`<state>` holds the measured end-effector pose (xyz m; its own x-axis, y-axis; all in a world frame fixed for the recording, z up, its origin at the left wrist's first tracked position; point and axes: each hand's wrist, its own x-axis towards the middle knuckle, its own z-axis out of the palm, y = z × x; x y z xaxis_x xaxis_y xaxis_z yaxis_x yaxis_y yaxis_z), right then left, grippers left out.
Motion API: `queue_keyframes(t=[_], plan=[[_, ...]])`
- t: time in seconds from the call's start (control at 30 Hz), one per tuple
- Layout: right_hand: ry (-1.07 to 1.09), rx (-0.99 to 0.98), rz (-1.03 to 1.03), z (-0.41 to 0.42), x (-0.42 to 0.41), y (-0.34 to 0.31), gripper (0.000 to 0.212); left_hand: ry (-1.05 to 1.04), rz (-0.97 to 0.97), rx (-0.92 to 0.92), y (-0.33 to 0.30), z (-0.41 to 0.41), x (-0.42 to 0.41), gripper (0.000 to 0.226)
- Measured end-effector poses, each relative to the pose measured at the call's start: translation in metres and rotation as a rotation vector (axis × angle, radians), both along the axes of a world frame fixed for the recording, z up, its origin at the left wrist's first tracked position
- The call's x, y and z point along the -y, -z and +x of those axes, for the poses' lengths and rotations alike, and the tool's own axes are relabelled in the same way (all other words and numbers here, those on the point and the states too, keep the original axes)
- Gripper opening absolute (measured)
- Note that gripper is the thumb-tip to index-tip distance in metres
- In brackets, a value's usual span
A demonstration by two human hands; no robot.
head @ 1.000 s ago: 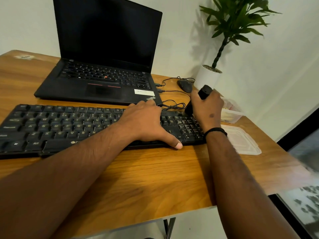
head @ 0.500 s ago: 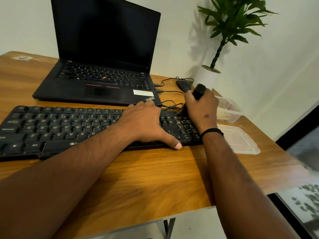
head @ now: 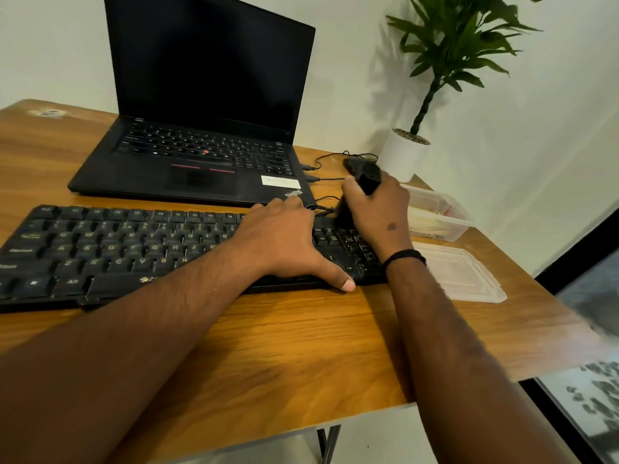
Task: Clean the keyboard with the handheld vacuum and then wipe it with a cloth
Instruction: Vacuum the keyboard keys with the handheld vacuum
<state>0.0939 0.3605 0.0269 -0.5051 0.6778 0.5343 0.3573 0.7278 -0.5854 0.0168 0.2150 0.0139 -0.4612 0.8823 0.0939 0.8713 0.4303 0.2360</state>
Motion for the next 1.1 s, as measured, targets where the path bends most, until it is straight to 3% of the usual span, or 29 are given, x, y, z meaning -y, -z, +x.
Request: queue_keyframes(t=[0.07, 0.27, 0.4, 0.53, 0.73, 0.87, 0.97, 1.1], plan=[[-0.034, -0.023, -0.014, -0.002, 0.001, 0.001, 0.020, -0.003, -0.006, -0.001, 0.000, 0.000, 0.000, 0.126], [0.230, -0.058, 0.026, 0.013, -0.021, -0.001, 0.021, -0.001, -0.012, 0.007, -0.001, -0.001, 0.000, 0.123], [0.037, 0.010, 0.045, 0.002, 0.001, 0.000, 0.023, -0.006, 0.002, 0.004, 0.000, 0.000, 0.000, 0.118], [-0.105, -0.058, -0.032, -0.003, 0.012, 0.000, 0.023, -0.002, 0.001, -0.011, 0.001, 0.001, 0.001, 0.125], [0.284, -0.042, 0.033, 0.015, -0.024, -0.002, 0.023, -0.002, -0.012, 0.006, 0.000, 0.000, 0.000, 0.127], [0.060, 0.010, 0.047, 0.004, 0.001, -0.001, 0.020, -0.005, -0.011, -0.004, 0.000, 0.001, 0.001, 0.134], [-0.134, -0.036, -0.045, -0.005, 0.015, 0.001, 0.024, 0.001, -0.002, -0.012, 0.001, 0.001, 0.001, 0.125], [-0.006, -0.035, -0.041, 0.004, -0.004, -0.001, 0.020, -0.001, -0.019, -0.004, 0.000, 0.001, 0.001, 0.133]])
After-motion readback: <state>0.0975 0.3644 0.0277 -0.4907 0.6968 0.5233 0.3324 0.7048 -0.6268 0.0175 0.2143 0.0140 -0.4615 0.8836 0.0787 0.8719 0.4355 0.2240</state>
